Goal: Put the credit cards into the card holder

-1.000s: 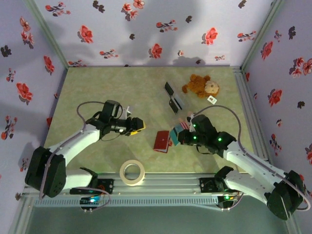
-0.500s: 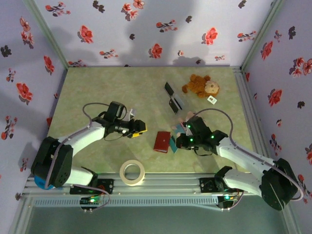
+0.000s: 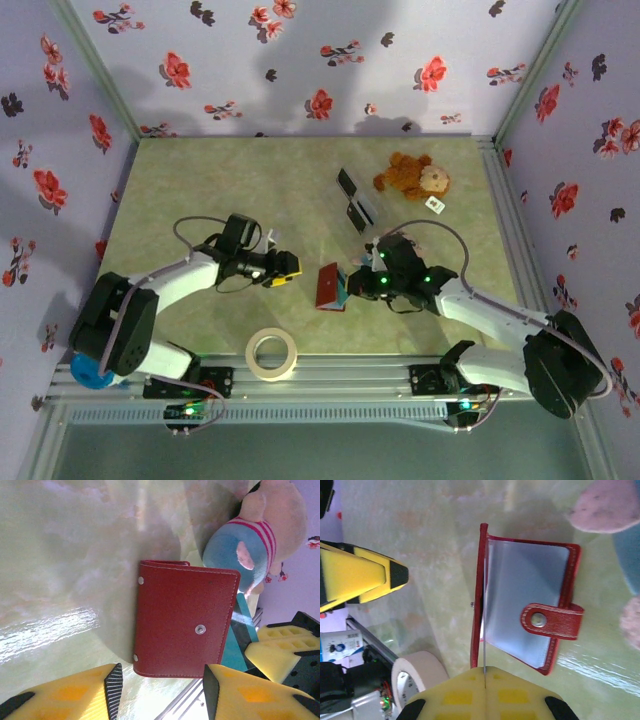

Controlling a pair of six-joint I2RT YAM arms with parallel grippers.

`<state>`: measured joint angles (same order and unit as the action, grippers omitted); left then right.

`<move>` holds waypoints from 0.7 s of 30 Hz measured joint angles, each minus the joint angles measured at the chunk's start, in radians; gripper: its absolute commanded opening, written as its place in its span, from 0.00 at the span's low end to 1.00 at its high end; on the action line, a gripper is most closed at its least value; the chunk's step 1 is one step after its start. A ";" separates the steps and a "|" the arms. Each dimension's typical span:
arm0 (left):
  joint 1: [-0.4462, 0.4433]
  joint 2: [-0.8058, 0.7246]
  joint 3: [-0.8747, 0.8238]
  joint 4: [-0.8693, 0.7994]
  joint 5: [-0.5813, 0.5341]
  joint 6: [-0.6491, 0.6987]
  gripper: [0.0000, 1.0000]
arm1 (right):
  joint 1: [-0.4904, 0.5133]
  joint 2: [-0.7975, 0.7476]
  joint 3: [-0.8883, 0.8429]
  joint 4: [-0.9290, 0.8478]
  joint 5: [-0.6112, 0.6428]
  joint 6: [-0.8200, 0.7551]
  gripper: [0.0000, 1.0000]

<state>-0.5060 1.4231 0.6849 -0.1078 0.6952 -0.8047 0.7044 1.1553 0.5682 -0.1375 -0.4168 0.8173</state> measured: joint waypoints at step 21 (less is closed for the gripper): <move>0.057 -0.165 -0.060 0.130 0.084 -0.117 0.31 | 0.126 0.264 0.175 0.142 -0.010 0.059 0.00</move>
<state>-0.4488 1.2579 0.6254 0.0223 0.7795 -0.9222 0.8299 1.4197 0.7437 0.0040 -0.4267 0.8761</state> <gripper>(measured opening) 0.325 0.039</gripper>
